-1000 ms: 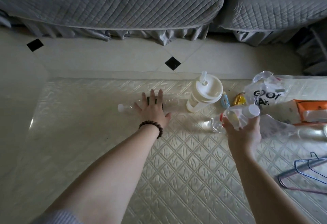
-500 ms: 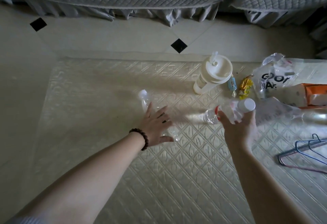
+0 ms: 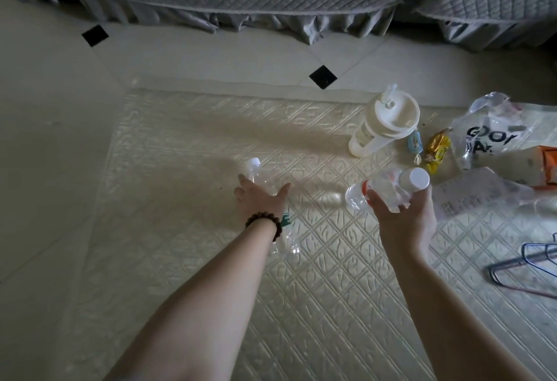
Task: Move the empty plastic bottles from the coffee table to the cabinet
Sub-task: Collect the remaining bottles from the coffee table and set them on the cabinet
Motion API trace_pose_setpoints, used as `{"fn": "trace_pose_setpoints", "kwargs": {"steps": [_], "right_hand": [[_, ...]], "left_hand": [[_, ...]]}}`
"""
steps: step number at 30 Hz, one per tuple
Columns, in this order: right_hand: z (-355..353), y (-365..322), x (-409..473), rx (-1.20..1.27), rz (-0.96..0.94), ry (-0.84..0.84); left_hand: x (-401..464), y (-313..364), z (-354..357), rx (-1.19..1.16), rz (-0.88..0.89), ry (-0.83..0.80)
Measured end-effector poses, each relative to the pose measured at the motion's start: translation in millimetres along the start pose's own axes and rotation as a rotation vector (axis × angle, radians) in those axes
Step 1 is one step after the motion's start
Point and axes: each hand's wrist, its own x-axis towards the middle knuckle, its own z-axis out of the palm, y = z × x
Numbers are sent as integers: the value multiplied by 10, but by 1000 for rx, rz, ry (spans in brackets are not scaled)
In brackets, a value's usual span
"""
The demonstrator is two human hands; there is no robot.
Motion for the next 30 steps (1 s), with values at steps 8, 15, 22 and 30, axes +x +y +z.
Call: {"fn": "trace_pose_setpoints", "kwargs": {"steps": [8,15,22,30], "right_hand": [[19,-40,-50,-15,-42,-36],[-268,-401,-260,-1,-58,-75],[-1024,-1166,-609,-10,-112,-119],[-1765,-1659,-1300,23,-147,-45]], "left_hand": [[79,-42,-121,-65,59,-79],[-325,218,-685,-151,248,-2],[-1117,677,-1656,-188,417,47],[-1968,773,-2321,-187,593,-26]]}}
